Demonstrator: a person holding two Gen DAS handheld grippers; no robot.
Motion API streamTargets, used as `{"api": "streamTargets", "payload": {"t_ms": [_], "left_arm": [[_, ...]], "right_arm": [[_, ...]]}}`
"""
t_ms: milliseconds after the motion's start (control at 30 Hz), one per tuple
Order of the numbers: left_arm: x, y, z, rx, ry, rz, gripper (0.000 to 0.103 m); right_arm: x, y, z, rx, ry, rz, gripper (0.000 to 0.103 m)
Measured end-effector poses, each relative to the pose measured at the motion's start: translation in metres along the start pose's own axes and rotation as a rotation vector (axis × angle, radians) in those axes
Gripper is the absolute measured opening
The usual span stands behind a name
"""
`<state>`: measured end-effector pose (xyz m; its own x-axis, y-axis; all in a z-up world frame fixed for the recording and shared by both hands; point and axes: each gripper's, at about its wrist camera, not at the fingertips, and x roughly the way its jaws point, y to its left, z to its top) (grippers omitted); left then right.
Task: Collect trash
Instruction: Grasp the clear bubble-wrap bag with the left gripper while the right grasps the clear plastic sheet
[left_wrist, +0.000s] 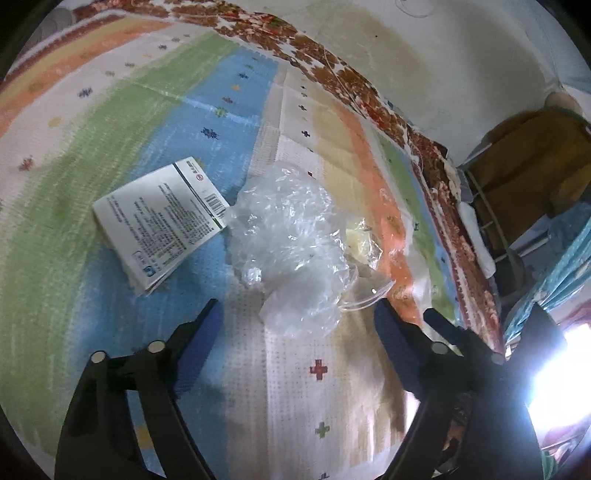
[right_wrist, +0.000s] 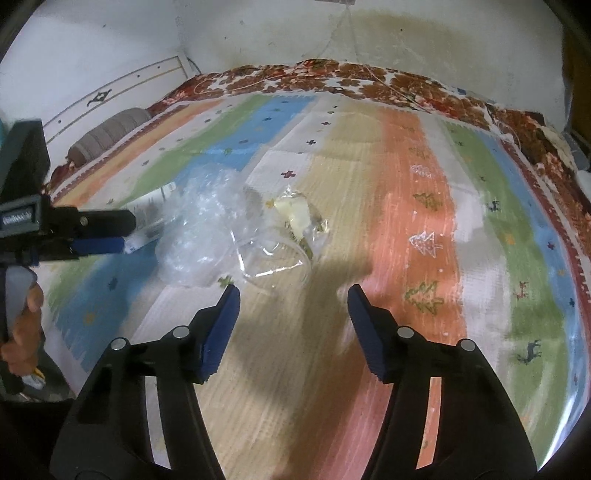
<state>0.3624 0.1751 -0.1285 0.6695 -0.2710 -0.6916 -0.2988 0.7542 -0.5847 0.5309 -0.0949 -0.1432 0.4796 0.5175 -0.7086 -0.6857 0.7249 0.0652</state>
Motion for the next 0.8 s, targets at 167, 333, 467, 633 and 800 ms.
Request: {"api": "streamTargets", "payload": {"t_ms": [167,333,467,633,800], "left_arm": [[0.011,0.009,0.004,-0.067,-0.011,-0.049,0.069],[0.023,0.002,0.002,-0.023,0.012,-0.047,0.061],[0.029,0.006,0.002,-0.022,0.011,-0.058,0.055],[0.037,0.005,0.005,-0.007,0.023,-0.052,0.055],[0.04,0.0,0.005,0.01,0.022,-0.064,0.055]], "right_arm": [[0.013,-0.003,0.004,-0.001,0.01,0.012,0.048],[0.027,-0.004,0.008,0.01,0.005,0.006,0.042],[0.042,-0.002,0.007,0.007,0.018,0.007,0.032],[0.056,-0.005,0.007,0.051,0.027,0.027,0.016],[0.066,-0.008,0.007,0.08,0.049,0.053,0.004]]}}
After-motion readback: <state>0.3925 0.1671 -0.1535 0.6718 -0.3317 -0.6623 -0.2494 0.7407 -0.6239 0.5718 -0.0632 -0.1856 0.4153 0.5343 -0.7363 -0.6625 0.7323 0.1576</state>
